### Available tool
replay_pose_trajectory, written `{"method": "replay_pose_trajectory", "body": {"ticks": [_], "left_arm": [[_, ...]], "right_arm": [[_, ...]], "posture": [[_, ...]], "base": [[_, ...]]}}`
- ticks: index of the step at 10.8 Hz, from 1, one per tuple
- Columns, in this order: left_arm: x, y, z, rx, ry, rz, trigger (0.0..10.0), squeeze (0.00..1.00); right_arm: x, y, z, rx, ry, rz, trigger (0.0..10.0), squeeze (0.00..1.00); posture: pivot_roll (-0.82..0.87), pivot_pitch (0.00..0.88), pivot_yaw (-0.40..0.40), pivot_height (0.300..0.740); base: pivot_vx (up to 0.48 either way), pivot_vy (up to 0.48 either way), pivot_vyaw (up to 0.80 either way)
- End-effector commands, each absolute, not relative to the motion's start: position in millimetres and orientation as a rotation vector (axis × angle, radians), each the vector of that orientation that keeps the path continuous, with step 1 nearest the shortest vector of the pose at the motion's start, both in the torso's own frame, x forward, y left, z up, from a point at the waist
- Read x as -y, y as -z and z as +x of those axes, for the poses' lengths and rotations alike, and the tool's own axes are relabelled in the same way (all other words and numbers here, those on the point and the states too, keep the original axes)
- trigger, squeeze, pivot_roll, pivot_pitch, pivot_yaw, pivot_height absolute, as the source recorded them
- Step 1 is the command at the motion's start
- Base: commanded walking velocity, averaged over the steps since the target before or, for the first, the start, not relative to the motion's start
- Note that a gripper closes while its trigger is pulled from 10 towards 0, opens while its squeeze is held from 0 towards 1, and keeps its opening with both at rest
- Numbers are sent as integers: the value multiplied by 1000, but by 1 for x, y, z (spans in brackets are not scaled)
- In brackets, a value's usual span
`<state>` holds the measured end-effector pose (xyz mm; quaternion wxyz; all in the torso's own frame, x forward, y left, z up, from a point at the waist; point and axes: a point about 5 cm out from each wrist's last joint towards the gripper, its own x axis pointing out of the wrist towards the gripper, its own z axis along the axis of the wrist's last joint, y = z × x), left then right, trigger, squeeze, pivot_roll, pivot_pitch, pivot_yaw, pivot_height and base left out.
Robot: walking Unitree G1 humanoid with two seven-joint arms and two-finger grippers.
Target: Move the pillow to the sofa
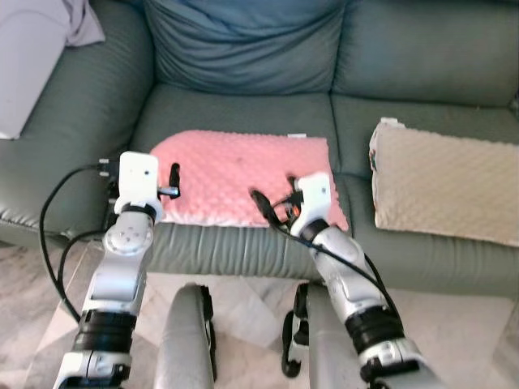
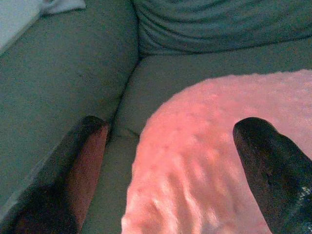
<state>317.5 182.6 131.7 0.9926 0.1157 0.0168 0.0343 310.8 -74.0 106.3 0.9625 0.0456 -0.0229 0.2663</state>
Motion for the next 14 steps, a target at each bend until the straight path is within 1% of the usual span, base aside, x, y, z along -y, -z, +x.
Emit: {"method": "replay_pose_trajectory", "body": {"ticks": [1,2,3,4,5,6,7,9,10,11,13,14], "left_arm": [[-186,-129,316,-36,-60,254,10000,0],[-182,-127,307,-14,-14,258,10000,0],[-179,-122,293,-3,12,234,10000,0],[-178,-114,276,3,28,233,10000,0],[-176,-100,258,-19,31,217,10000,0],[-176,-91,247,-21,42,192,10000,0],[-182,-85,243,-35,-6,184,10000,0],[-182,-85,243,-35,-6,184,10000,0],[-179,-85,238,-39,7,126,10000,0],[-164,-93,234,-11,94,64,10000,0],[-153,-96,240,7,126,51,10000,0],[-151,-96,244,15,128,46,10000,0]], "right_arm": [[75,-105,306,48,-528,86,10000,1000],[84,-106,288,75,-505,50,10000,1000],[95,-96,266,40,-514,30,10000,1000],[111,-85,247,9,-475,-12,10000,1000],[137,-78,230,-21,-341,-52,10000,0],[155,-77,222,-40,-217,-61,10000,0],[164,-78,217,-43,-141,-71,10000,0],[164,-78,217,-43,-141,-71,10000,0],[178,-85,217,-13,-54,-87,10000,0],[193,-96,224,52,37,-82,10000,0],[192,-103,235,76,46,-65,10000,0],[192,-105,238,78,48,-66,10000,0]], "posture": [[24,152,-5,636],[25,112,-8,636],[19,72,-12,636],[14,42,-13,636],[23,0,-21,636],[28,0,-31,636],[24,0,-31,636],[24,0,-31,636],[11,0,-8,636],[1,0,3,641],[-17,0,22,665],[-23,0,18,675]], "base": [[0,0,0],[0,0,0],[0,0,0],[0,0,0],[0,0,0],[0,0,0],[0,0,0],[0,0,0],[0,0,0],[0,0,0],[0,0,0],[0,0,0]]}}
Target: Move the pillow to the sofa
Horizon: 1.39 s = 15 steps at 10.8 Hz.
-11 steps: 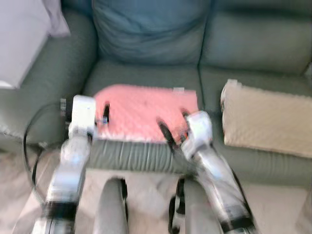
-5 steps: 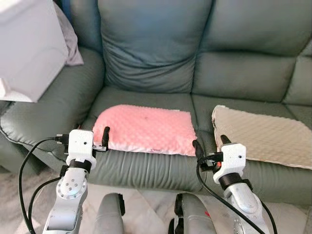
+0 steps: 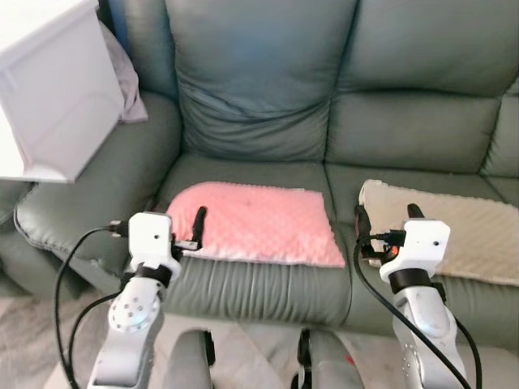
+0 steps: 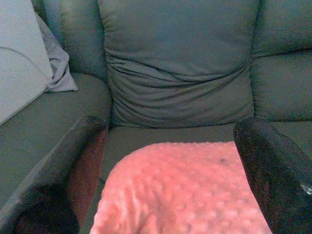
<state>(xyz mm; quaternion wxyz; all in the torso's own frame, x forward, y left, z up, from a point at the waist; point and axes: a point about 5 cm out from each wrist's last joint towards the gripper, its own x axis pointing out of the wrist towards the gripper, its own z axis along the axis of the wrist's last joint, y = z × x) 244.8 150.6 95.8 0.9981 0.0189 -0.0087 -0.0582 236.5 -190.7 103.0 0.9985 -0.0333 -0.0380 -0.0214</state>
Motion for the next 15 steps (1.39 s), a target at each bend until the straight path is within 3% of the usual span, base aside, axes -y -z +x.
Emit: {"method": "replay_pose_trajectory", "body": {"ticks": [1,7,13,15], "left_arm": [[-150,-96,247,19,125,43,10000,0],[-151,-105,264,67,84,28,10000,0],[-147,-99,272,30,36,69,10000,0],[-144,-99,273,35,34,78,10000,0]], "right_arm": [[192,-105,240,77,47,-68,10000,0],[188,-109,257,81,0,-71,10000,0],[178,-108,269,54,-63,-40,10000,0],[169,-114,271,92,-143,-80,10000,0]], "posture": [[-25,0,17,680],[-9,0,-16,740],[-19,0,-9,740],[-19,0,-8,740]], "base": [[0,0,0],[0,0,0],[0,0,0],[0,0,569]]}}
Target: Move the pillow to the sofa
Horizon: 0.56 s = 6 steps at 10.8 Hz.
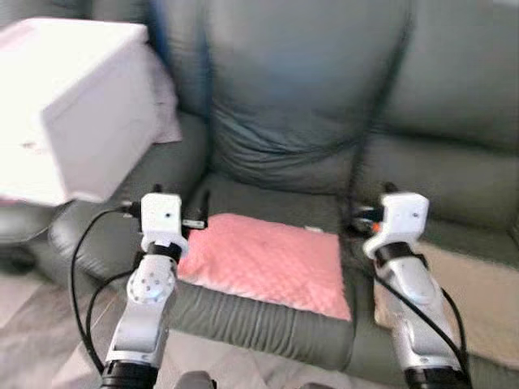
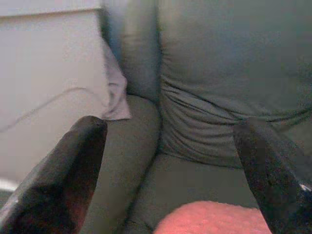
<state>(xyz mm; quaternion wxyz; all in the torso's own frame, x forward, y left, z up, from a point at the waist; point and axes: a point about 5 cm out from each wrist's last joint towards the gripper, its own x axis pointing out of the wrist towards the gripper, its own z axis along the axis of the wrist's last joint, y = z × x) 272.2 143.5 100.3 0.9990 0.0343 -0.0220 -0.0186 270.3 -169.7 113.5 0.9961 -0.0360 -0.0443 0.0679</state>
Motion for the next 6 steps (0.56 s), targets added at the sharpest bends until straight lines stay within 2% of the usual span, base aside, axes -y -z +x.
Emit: {"method": "replay_pose_trajectory", "body": {"ticks": [1,5,6], "left_arm": [[-144,-98,274,35,33,81,10000,0],[-142,-94,275,-21,15,26,10000,0],[-137,-95,275,-13,94,36,10000,0]], "right_arm": [[166,-114,272,92,-164,-77,10000,0],[157,-113,273,87,-225,-59,10000,0],[156,-112,272,87,-229,-57,10000,0]], "posture": [[-20,0,-7,740],[-20,0,-6,740],[-23,0,-4,740]], "base": [[0,0,669],[0,0,667],[0,0,669]]}}
